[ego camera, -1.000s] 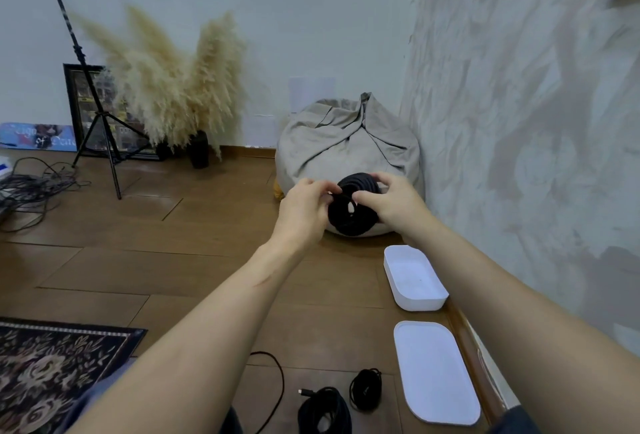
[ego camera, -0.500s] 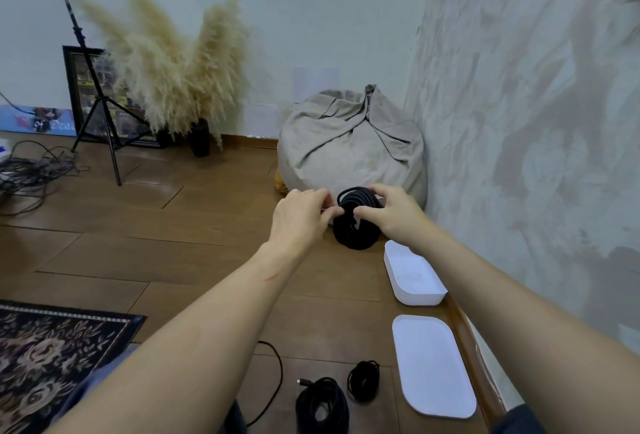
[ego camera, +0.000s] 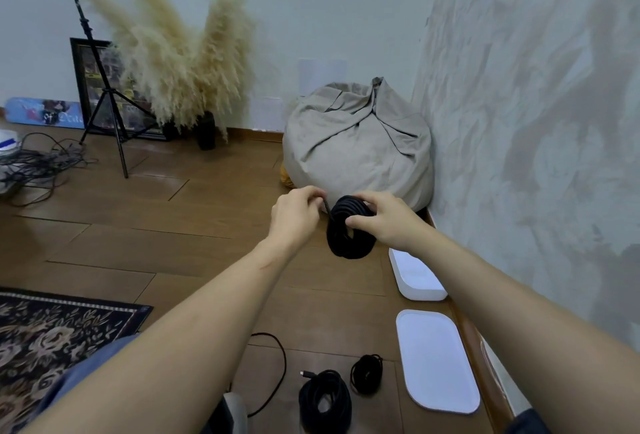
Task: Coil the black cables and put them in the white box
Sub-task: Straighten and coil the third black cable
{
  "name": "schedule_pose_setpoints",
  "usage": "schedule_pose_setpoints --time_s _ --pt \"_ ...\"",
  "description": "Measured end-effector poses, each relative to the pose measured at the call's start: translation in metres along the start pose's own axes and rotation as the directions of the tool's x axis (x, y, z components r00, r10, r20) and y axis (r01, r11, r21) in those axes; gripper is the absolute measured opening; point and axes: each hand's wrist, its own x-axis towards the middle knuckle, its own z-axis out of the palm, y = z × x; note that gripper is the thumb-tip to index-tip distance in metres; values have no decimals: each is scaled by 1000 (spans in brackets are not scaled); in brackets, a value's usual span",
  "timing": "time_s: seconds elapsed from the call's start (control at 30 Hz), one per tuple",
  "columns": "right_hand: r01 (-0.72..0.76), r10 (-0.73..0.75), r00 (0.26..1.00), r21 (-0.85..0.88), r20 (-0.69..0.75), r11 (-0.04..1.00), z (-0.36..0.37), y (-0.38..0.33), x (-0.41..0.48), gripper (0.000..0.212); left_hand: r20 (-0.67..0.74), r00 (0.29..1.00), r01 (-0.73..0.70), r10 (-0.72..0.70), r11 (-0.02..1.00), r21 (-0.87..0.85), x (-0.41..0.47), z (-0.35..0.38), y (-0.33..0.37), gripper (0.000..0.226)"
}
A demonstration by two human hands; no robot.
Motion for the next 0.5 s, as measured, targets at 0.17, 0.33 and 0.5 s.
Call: schedule_pose_setpoints --time_s 0.17,0.33,0.5 --pt "20 -22 1000 106 17 994 1 -4 1 46 237 971 73 34 900 -431 2 -13 13 39" --pt "3 -13 998 153 67 988 -1 -1 -4 49 299 951 95 77 847 -522 -3 -15 12 45" --pt "18 -42 992 196 123 980 0 -1 -7 50 80 997 4 21 955 -297 -4 -9 14 33"
